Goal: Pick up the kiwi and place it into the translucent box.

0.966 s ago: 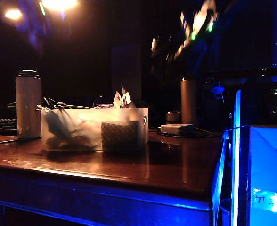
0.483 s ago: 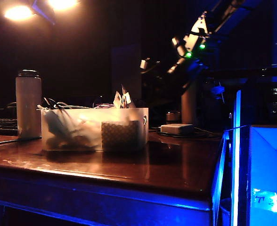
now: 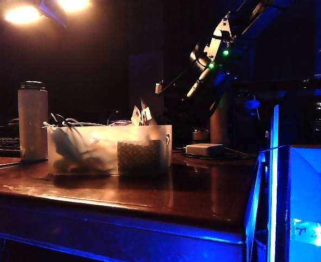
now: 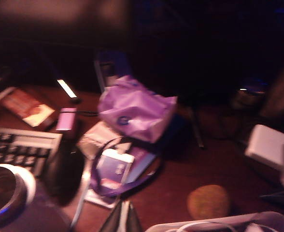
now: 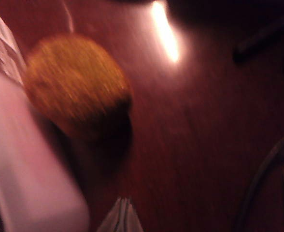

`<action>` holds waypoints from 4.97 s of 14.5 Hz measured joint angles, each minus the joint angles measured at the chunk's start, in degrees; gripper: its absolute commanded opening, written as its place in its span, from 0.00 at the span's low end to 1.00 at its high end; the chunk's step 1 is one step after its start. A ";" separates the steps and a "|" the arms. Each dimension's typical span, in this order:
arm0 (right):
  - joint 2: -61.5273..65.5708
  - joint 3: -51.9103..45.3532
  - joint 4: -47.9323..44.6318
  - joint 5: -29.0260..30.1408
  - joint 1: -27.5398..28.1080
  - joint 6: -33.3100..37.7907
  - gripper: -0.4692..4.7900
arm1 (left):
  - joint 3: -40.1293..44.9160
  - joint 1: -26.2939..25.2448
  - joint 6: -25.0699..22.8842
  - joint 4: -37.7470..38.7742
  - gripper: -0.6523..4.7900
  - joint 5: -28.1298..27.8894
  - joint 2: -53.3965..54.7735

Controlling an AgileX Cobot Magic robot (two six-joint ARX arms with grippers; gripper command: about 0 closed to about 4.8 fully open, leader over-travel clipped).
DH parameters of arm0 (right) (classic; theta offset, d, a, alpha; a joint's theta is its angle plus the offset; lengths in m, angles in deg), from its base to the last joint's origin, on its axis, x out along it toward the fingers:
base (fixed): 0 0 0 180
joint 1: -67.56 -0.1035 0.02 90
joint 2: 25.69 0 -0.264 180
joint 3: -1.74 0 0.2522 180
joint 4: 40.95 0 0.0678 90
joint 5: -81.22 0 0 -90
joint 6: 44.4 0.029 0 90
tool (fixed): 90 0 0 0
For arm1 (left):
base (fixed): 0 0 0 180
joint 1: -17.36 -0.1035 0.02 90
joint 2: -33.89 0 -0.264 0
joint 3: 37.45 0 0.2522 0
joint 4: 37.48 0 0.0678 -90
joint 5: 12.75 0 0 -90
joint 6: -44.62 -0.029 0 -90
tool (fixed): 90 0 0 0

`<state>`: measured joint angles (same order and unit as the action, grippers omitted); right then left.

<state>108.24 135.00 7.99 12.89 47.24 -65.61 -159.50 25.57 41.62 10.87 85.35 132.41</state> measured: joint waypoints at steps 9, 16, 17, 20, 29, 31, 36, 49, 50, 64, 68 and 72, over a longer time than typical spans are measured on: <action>-0.02 0.04 4.68 7.54 -5.99 -1.84 0.09 | 0.00 0.00 0.02 -0.04 0.11 0.76 0.00; 0.00 0.13 -7.74 -3.69 -6.14 -9.22 0.90 | 0.00 0.00 0.02 -0.02 0.11 0.85 0.00; 0.13 0.13 -8.74 -3.67 -6.23 -11.80 0.92 | 0.00 0.00 0.02 0.00 0.11 0.85 0.00; 1.60 0.13 -12.11 -3.19 -6.23 -15.12 0.92 | 0.00 0.00 0.02 0.00 0.11 0.85 0.00; 5.25 0.70 -21.88 -3.30 -6.23 -13.70 0.91 | 0.04 0.00 0.02 3.58 0.11 5.92 0.00; 5.42 0.87 -24.15 -5.25 -6.29 -12.94 0.91 | 0.04 0.00 0.02 3.96 0.11 5.95 0.00; 6.05 7.61 -15.30 -5.68 -4.70 -13.11 0.90 | 0.04 0.00 0.02 4.22 0.11 6.01 0.00; 6.64 8.70 -7.30 -1.86 -3.10 -26.88 0.89 | 0.04 0.00 0.02 4.24 0.11 6.23 0.00; 6.86 8.70 -7.21 -0.87 -3.26 -26.88 0.89 | 0.04 0.00 0.04 4.24 0.11 7.10 0.00; 10.97 8.68 -10.91 2.91 -4.94 -25.70 0.69 | 0.04 0.02 0.04 5.53 0.11 7.56 0.00; 10.97 8.68 -10.93 3.02 -4.92 -24.65 0.51 | 0.04 0.02 0.04 5.53 0.11 7.56 0.00; 10.95 8.70 -13.66 3.06 -4.87 -21.05 0.52 | 0.04 0.02 0.04 5.62 0.11 7.56 0.00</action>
<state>119.19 143.70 -5.67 15.95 42.37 -86.66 -159.45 25.59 41.66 16.49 92.91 132.41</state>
